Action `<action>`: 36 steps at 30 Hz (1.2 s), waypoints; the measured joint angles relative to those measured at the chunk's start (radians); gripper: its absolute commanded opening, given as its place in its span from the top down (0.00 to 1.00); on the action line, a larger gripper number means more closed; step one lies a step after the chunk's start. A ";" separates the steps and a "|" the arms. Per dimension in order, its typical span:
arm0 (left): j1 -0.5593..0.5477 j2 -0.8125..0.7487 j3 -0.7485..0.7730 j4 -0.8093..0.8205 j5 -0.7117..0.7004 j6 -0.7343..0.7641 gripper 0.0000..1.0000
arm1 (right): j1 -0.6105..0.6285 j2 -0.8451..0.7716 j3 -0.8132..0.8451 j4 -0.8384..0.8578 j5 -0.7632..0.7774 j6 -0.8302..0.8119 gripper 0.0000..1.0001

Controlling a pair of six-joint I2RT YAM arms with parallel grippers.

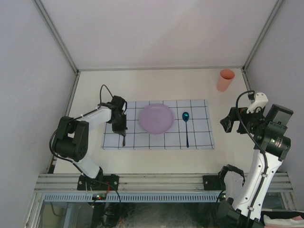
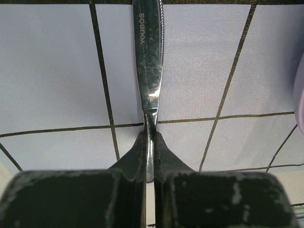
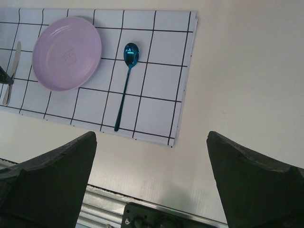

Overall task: Set the dinner table for one person
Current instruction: Adjust the knife on the napkin.

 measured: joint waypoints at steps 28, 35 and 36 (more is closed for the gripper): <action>0.023 -0.240 0.193 -0.021 -0.391 0.206 0.24 | 0.135 0.019 -0.094 0.087 0.078 0.021 0.00; 0.091 -0.231 0.216 -0.014 -0.399 0.237 0.26 | 0.221 0.116 -0.096 0.195 0.117 0.035 0.00; 0.088 -0.230 0.208 -0.012 -0.392 0.236 0.26 | 0.229 0.128 -0.096 0.205 0.121 0.035 0.00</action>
